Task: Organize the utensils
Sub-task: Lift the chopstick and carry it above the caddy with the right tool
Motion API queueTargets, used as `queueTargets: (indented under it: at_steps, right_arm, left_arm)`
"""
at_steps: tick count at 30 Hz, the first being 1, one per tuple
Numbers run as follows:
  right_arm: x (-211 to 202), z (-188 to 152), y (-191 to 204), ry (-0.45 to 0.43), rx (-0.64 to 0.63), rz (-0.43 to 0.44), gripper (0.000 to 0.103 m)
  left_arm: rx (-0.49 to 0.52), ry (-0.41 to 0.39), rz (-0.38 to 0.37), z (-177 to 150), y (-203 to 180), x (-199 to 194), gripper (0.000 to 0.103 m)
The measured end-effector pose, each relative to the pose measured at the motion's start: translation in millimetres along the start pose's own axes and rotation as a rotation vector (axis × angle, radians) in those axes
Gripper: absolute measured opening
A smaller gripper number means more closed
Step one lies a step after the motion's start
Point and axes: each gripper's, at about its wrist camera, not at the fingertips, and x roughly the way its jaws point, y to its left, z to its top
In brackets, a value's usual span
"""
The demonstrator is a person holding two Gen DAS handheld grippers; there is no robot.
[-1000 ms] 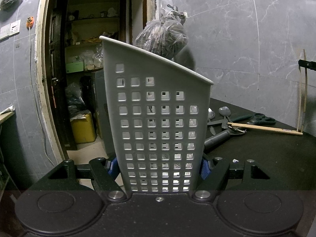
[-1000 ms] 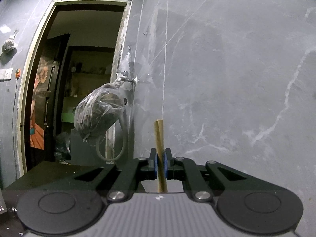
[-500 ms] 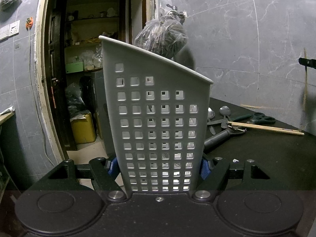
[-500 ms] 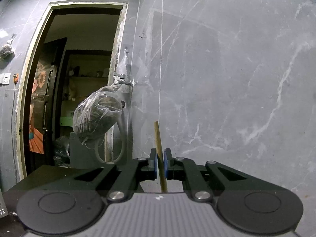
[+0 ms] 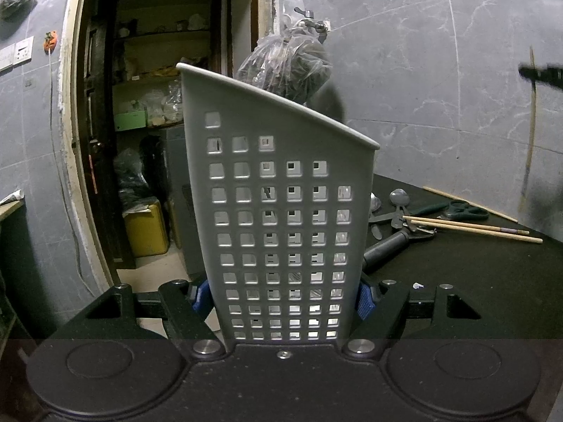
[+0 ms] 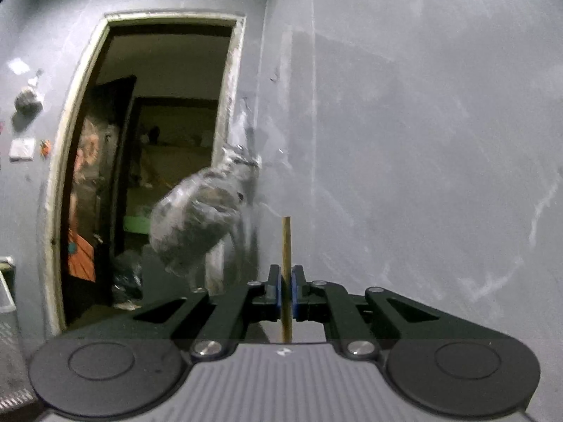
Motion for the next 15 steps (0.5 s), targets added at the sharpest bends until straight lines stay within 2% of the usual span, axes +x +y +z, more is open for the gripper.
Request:
queueTargets:
  at_steps: [6,12,15]
  right_arm:
    - [-16,37,44,-0.132,-0.013,0.169,0.006]
    - [-22,78,94,-0.307,0.097,0.442,0.006]
    - [-16,83,121,-0.345,0.15,0.565,0.006]
  left_arm:
    - [0.005,-0.002,-0.004,0,-1,1,0.075]
    - [0.009,0.0,-0.008,0,0,2,0.075]
    - [0.01,-0.001,-0.008,0,-1,2,0.075]
